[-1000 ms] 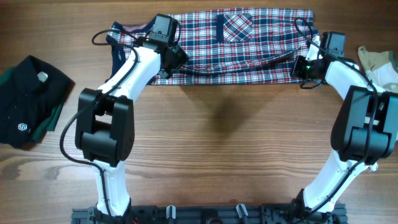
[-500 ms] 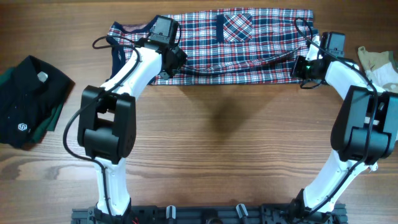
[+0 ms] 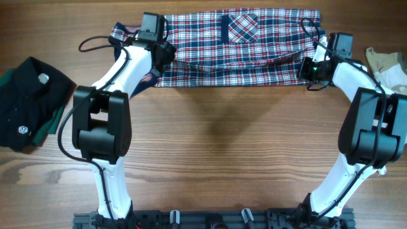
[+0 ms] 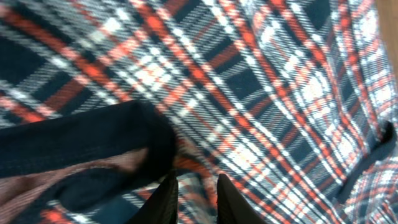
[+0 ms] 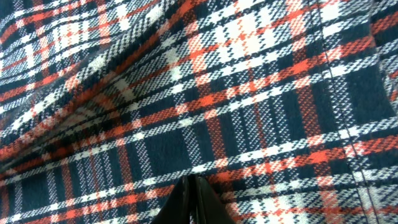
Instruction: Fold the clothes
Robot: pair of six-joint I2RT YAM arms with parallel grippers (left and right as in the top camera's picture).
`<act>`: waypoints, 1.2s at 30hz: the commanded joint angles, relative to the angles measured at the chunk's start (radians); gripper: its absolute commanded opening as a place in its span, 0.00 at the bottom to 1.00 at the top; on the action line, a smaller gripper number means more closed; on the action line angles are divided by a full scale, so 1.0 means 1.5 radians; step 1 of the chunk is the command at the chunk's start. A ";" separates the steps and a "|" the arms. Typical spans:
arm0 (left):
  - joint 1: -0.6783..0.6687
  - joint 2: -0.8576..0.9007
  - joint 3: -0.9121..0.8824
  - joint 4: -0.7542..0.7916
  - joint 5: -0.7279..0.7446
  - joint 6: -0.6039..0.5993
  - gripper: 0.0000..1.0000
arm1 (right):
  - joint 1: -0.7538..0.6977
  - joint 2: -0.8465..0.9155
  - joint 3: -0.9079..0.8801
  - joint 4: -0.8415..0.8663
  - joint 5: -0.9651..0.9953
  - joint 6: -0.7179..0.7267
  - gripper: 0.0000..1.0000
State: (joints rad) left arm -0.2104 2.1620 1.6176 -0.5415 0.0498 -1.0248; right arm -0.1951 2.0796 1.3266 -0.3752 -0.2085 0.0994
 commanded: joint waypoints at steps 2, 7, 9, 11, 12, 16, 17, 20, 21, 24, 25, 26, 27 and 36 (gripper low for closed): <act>-0.006 0.014 0.001 0.031 -0.017 0.020 0.29 | 0.001 0.030 -0.008 -0.004 0.025 -0.014 0.06; 0.010 -0.006 0.033 0.064 0.026 0.238 0.25 | 0.001 0.030 -0.008 -0.001 0.025 -0.014 0.06; -0.009 -0.040 0.055 0.029 0.027 0.366 0.09 | 0.001 0.030 -0.008 -0.001 0.025 -0.014 0.06; -0.057 -0.075 0.058 -0.012 0.027 0.438 0.04 | 0.001 0.030 -0.008 -0.001 0.025 -0.014 0.06; -0.091 -0.076 0.057 -0.026 0.026 0.473 0.04 | 0.001 0.030 -0.008 0.001 0.025 -0.014 0.06; -0.210 -0.051 0.057 -0.023 0.026 0.536 0.04 | 0.001 0.030 -0.008 -0.001 0.025 -0.014 0.06; -0.234 -0.047 0.057 -0.017 0.024 0.546 0.04 | 0.001 0.030 -0.008 -0.002 0.025 -0.014 0.06; -0.286 -0.030 0.057 0.000 0.022 0.544 0.04 | 0.001 0.030 -0.008 -0.002 0.025 -0.014 0.06; -0.298 -0.017 0.057 0.011 0.016 0.544 0.04 | 0.001 0.030 -0.008 -0.002 0.025 -0.013 0.06; -0.303 0.018 0.057 0.046 0.006 0.544 0.04 | 0.001 0.030 -0.008 -0.002 0.025 -0.014 0.06; -0.302 0.025 0.057 0.051 0.006 0.544 0.04 | 0.001 0.030 -0.008 -0.002 0.025 -0.013 0.06; -0.302 0.034 0.057 0.061 0.006 0.544 0.04 | 0.001 0.030 -0.008 -0.002 0.025 -0.013 0.06; -0.302 0.042 0.057 0.073 0.002 0.544 0.04 | 0.001 0.030 -0.008 -0.002 0.025 -0.014 0.06; -0.278 0.131 0.057 0.183 -0.139 0.543 0.04 | 0.001 0.030 -0.008 -0.003 0.025 -0.014 0.06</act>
State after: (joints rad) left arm -0.6590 2.3314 1.6897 -0.2855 -0.0486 -0.2218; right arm -0.1951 2.0796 1.3266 -0.3737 -0.2085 0.0990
